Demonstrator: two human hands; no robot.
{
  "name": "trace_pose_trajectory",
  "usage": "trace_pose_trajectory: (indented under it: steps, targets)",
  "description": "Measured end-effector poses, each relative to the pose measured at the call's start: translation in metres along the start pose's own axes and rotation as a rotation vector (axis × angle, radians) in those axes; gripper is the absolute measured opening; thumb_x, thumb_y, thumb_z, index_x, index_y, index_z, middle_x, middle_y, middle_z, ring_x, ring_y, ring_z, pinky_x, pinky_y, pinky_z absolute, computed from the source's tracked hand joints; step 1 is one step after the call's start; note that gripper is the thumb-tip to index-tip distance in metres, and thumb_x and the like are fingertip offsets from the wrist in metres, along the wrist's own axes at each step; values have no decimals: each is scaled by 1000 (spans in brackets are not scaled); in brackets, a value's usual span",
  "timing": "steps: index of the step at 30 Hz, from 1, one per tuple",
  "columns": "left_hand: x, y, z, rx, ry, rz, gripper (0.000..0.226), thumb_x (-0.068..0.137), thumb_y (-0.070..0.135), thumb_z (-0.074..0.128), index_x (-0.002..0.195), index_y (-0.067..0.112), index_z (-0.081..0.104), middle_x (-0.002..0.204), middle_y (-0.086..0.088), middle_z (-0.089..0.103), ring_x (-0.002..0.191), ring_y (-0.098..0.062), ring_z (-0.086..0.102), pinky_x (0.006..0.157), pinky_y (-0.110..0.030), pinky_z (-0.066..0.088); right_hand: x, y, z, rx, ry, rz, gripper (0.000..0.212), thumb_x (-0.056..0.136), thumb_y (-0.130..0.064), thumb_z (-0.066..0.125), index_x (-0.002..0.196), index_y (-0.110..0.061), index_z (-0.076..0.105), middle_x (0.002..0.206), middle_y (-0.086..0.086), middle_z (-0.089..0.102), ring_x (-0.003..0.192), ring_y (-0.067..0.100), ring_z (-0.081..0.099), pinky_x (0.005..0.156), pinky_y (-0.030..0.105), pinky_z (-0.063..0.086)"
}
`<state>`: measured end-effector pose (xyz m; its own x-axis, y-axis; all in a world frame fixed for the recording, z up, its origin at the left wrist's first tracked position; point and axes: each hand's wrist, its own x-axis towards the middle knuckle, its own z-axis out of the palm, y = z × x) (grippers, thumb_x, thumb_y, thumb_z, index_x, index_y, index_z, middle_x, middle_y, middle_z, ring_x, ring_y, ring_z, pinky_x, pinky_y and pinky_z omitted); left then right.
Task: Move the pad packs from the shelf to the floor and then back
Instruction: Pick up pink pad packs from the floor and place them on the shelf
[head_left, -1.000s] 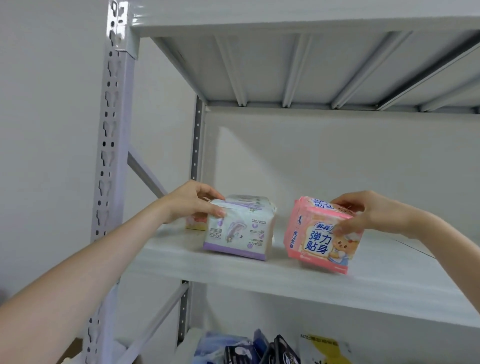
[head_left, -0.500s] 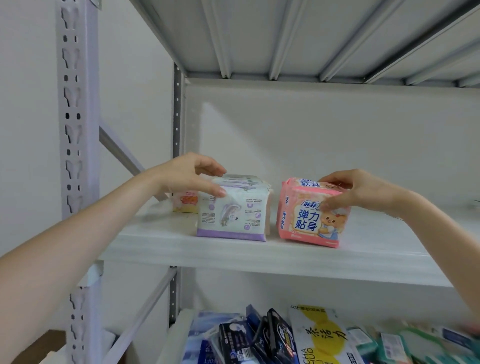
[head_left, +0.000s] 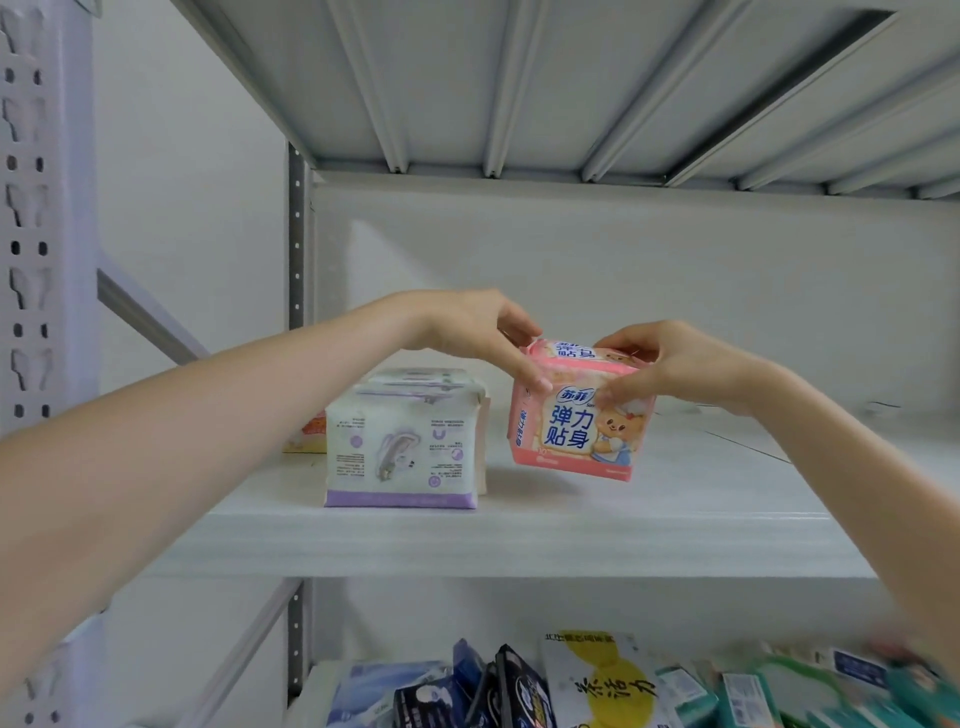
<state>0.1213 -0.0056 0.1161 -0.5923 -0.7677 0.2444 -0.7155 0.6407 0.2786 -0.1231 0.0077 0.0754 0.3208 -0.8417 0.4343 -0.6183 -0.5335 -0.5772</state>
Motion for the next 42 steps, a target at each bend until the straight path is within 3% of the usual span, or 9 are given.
trace_pose_trajectory:
  steps: [4, 7, 14, 21, 29, 33, 38, 40, 42]
  targets:
    - [24, -2, -7, 16, 6, -25, 87, 51, 54, 87, 128, 21, 61, 116, 15, 68, 110, -2, 61, 108, -31, 42, 21, 10, -8, -30, -12, -4, 50, 53, -35, 87, 98, -24, 70, 89, -5, 76, 80, 12, 73, 78, 29, 55]
    - [49, -10, -13, 39, -14, -32, 69, 55, 53, 82, 117, 27, 68, 106, 19, 72, 106, 2, 63, 107, -32, 42, 46, 25, -16, -33, -29, -14, 47, 55, -34, 86, 98, -22, 70, 89, -4, 76, 79, 12, 73, 77, 28, 55]
    - [105, -42, -27, 50, -6, -115, 64, 61, 45, 82, 118, 23, 68, 107, 17, 72, 106, 2, 62, 108, -31, 41, 119, 52, -26, -44, -90, 6, 42, 64, -26, 86, 101, -18, 69, 90, -2, 76, 82, 14, 73, 78, 31, 58]
    - [142, -92, -25, 96, -85, -260, 66, 77, 35, 79, 136, 19, 55, 126, 12, 61, 123, -8, 51, 99, -23, 33, 180, 79, -2, -36, -211, 59, 42, 67, -21, 85, 105, -12, 69, 99, 6, 75, 88, 16, 72, 80, 30, 58]
    - [161, -127, -8, 100, -168, -321, 68, 79, 35, 76, 140, 20, 49, 140, 10, 52, 134, -10, 42, 116, -35, 28, 209, 108, 23, -8, -308, 114, 44, 63, -23, 87, 103, -14, 70, 98, 2, 75, 89, 17, 72, 76, 26, 58]
    - [165, -136, 2, 116, -198, -314, 66, 79, 36, 76, 139, 21, 51, 138, 10, 54, 131, -8, 45, 102, -24, 36, 210, 114, 33, -32, -324, 133, 51, 59, -27, 89, 104, -13, 69, 98, 2, 75, 90, 17, 72, 82, 30, 58]
    - [162, -140, 7, 129, -198, -321, 69, 76, 39, 77, 138, 23, 52, 134, 13, 57, 127, -7, 49, 92, -19, 36, 206, 115, 42, -17, -289, 137, 48, 63, -26, 87, 104, -11, 68, 100, 4, 74, 85, 15, 73, 69, 22, 58]
    - [161, -141, 6, 144, -192, -327, 70, 76, 41, 78, 138, 23, 51, 134, 14, 56, 126, -7, 49, 93, -19, 36, 205, 113, 44, -45, -268, 149, 59, 64, -29, 86, 113, -7, 63, 106, 4, 71, 88, 14, 72, 74, 24, 59]
    - [159, -142, 6, 161, -183, -336, 71, 76, 43, 78, 139, 23, 51, 135, 14, 56, 127, -7, 49, 92, -19, 36, 204, 111, 46, -104, -245, 171, 81, 65, -36, 85, 132, -7, 50, 126, 2, 60, 104, 16, 66, 89, 29, 54]
